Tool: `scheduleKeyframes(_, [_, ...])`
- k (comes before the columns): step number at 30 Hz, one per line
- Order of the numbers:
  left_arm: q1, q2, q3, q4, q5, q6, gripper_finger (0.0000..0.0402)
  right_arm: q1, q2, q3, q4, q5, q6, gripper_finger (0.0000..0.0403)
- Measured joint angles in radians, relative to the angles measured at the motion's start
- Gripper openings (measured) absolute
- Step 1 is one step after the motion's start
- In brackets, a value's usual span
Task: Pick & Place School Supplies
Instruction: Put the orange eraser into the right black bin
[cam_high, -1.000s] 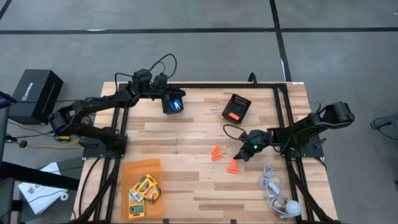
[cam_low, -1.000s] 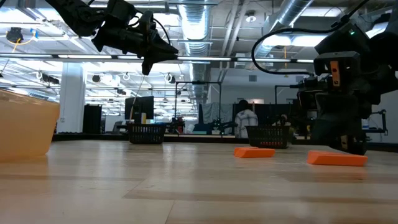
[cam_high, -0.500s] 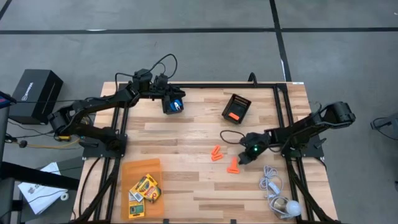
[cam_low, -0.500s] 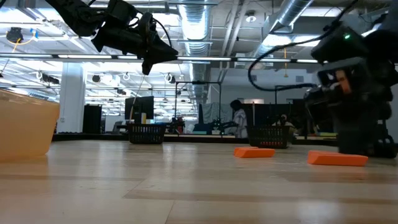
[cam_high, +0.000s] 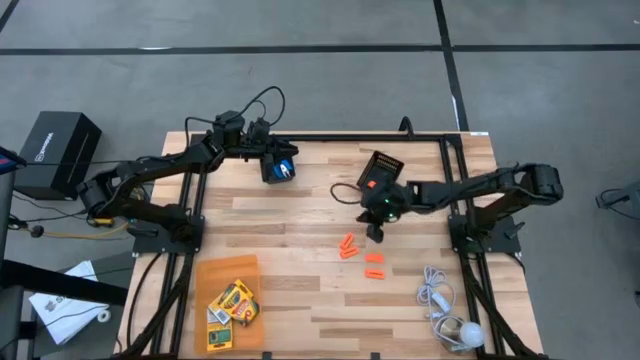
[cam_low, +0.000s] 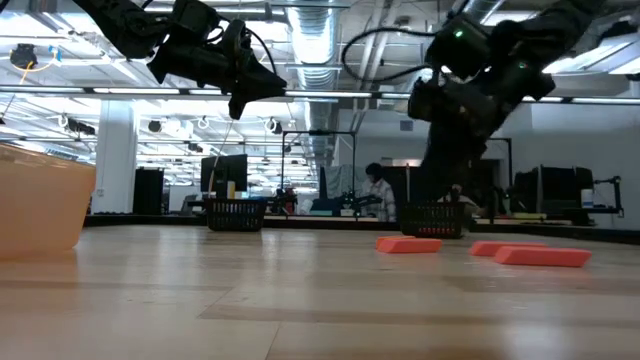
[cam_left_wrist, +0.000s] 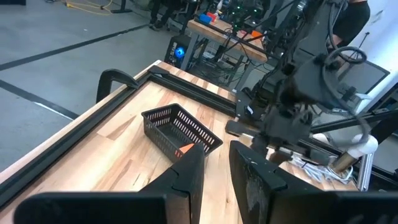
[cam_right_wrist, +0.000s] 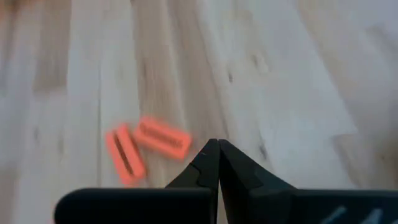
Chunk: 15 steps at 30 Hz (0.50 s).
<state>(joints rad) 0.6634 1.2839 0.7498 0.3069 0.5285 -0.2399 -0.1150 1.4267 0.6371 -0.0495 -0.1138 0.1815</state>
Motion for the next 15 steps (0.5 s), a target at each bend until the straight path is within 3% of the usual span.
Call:
scheduleKeyframes(7, [0.0,0.0,0.0,-0.005,-0.001,-0.002,0.0072,0.01,0.072,-0.005,-0.029,-0.144,-0.203,0.0])
scheduleKeyframes(15, [0.0,0.0,0.0,-0.039,-0.032,0.0,0.0072,0.108,0.165,-0.04,0.038,-0.293,-0.234,0.0])
